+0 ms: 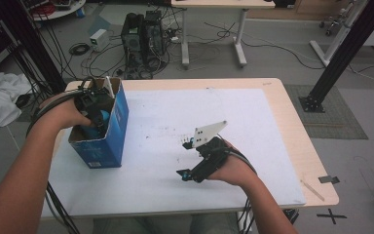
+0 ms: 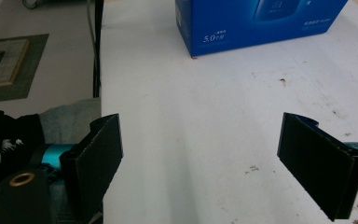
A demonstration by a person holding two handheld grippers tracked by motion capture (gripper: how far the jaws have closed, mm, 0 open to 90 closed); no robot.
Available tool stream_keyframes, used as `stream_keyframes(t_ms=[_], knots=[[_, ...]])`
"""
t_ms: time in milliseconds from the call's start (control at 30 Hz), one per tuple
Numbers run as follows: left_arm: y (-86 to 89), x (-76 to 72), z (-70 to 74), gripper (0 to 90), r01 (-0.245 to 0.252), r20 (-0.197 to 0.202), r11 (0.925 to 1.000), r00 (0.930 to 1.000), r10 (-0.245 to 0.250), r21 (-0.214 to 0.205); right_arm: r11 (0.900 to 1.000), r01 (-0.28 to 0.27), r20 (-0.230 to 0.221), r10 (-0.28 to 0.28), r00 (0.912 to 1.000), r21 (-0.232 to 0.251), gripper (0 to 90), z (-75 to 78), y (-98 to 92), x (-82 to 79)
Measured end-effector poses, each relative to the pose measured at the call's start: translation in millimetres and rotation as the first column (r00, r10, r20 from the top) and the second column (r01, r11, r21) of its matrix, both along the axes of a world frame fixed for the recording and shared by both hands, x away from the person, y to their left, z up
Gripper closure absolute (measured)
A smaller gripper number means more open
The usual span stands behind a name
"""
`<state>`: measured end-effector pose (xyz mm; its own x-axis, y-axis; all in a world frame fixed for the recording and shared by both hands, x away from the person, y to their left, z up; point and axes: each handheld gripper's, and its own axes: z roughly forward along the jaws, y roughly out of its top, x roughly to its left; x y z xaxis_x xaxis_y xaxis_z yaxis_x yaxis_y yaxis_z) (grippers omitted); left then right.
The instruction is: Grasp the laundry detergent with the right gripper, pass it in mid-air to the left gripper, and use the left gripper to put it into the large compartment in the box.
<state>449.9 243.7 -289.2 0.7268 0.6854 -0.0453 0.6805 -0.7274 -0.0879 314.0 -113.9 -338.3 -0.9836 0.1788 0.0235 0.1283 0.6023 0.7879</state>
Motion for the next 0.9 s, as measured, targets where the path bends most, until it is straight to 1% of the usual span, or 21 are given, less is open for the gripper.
stream_keyframes(t_ms=[33, 100, 133, 167, 200, 233, 267, 300, 333, 367, 400, 433, 467, 533, 600, 633, 700, 800, 867, 900], knots=[[-1.0, -0.8, -0.7, 38.1, -0.017, 0.002, 0.9998, 0.9999, 0.017, -0.011, 1.0000, 0.000, -0.004, 0.000, 1.0000, -0.001, 13.2, 0.0, -0.1, -0.2], [-0.8, -0.1, 1.3, 37.0, -0.003, -0.003, 1.0000, 1.0000, 0.003, 0.000, 1.0000, 0.002, -0.004, -0.002, 1.0000, -0.004, 13.2, -0.1, -0.5, -0.4], [-1.2, -0.8, 1.8, 35.1, -0.012, 0.005, 0.9999, 0.9999, 0.012, -0.006, 1.0000, 0.002, -0.004, -0.002, 1.0000, -0.003, 13.2, -0.1, -0.5, -0.4], [-0.7, -0.3, 3.2, 33.2, -0.001, 0.003, 1.0000, 1.0000, 0.001, 0.000, 1.0000, 0.002, -0.007, -0.002, 1.0000, -0.005, 13.2, -0.1, -0.5, -0.6], [-0.7, -0.3, 3.2, 32.5, -0.001, 0.003, 1.0000, 1.0000, 0.001, 0.000, 1.0000, -0.001, -0.003, 0.001, 1.0000, -0.004, 13.2, -0.2, -0.4, -0.5], [-0.9, -1.8, 3.9, 32.5, -0.020, -0.001, 0.9997, 0.9998, 0.020, -0.016, 1.0000, -0.001, -0.003, 0.001, 1.0000, -0.005, 13.1, -0.2, -0.5, -0.6], [-0.9, -1.8, 3.9, 32.5, -0.020, -0.001, 0.9997, 0.9998, 0.020, -0.016, 1.0000, -0.001, -0.003, 0.001, 1.0000, -0.005, 13.1, -0.2, -0.5, -0.6], [-0.3, -1.1, 6.0, 32.5, 0.002, -0.005, 1.0000, 1.0000, -0.002, -0.004, 1.0000, -0.002, -0.005, 0.002, 1.0000, -0.004, 13.2, -0.1, -0.5, -0.8], [-0.6, -1.9, 5.6, 32.5, -0.010, 0.002, 0.9999, 1.0000, 0.010, -0.011, 1.0000, 0.001, -0.005, -0.001, 1.0000, -0.004, 13.2, 0.0, -0.5, -1.1], [0.0, -1.6, 6.8, 32.5, -0.003, -0.008, 1.0000, 1.0000, 0.003, -0.008, 1.0000, -0.002, -0.003, 0.002, 1.0000, -0.002, 13.2, -0.2, -0.6, -0.7], [-0.1, -2.4, 6.4, 32.5, -0.015, -0.005, 0.9998, 0.9999, 0.015, -0.015, 1.0000, -0.002, -0.004, 0.002, 1.0000, -0.003, 13.2, -0.1, -0.7, -0.9], [0.7, -1.7, 7.8, 32.4, 0.003, -0.005, 1.0000, 1.0000, -0.003, -0.006, 1.0000, 0.000, -0.004, 0.000, 1.0000, -0.004, 13.2, 0.0, -1.0, -0.9], [0.1, -2.3, 8.1, 32.5, -0.007, -0.006, 0.9999, 1.0000, 0.007, -0.012, 1.0000, -0.001, -0.001, 0.001, 1.0000, 0.000, 13.2, -0.1, -0.8, -0.8], [0.0, -2.8, 9.9, 32.4, -0.003, 0.001, 1.0000, 1.0000, 0.003, -0.008, 1.0000, 0.000, -0.003, 0.000, 1.0000, 0.000, 13.2, 0.0, -1.0, -1.3], [0.0, -3.7, 12.1, 31.3, -0.008, 0.004, 0.9999, 1.0000, 0.008, -0.013, 1.0000, 0.001, -0.003, -0.001, 1.0000, 0.001, 13.2, 0.2, -1.3, -1.2], [-0.2, -3.8, 13.5, 31.0, 0.001, 0.002, 1.0000, 1.0000, -0.001, -0.007, 1.0000, -0.001, 0.000, 0.001, 1.0000, 0.003, 13.2, 0.2, -1.4, -1.0], [-0.3, -4.9, 15.6, 31.0, -0.006, 0.005, 0.9999, 1.0000, 0.006, -0.015, 1.0000, -0.002, 0.001, 0.002, 1.0000, 0.003, 13.2, 0.5, -1.6, -1.1], [0.2, -5.8, 19.4, 31.0, -0.012, 0.009, 0.9998, 0.9999, 0.012, -0.013, 1.0000, -0.001, 0.000, 0.001, 1.0000, 0.003, 13.2, 1.2, -2.0, -1.4], [0.8, -5.9, 22.3, 31.0, -0.007, 0.006, 0.9999, 1.0000, 0.007, -0.012, 1.0000, 0.001, 0.001, -0.001, 1.0000, 0.003, 13.2, 1.5, -2.2, -1.5], [0.8, -6.4, 23.2, 30.7, -0.010, 0.015, 0.9999, 0.9998, 0.010, -0.013, 1.0000, -0.001, 0.001, 0.001, 1.0000, 0.003, 13.2, 1.9, -2.7, -1.3]])
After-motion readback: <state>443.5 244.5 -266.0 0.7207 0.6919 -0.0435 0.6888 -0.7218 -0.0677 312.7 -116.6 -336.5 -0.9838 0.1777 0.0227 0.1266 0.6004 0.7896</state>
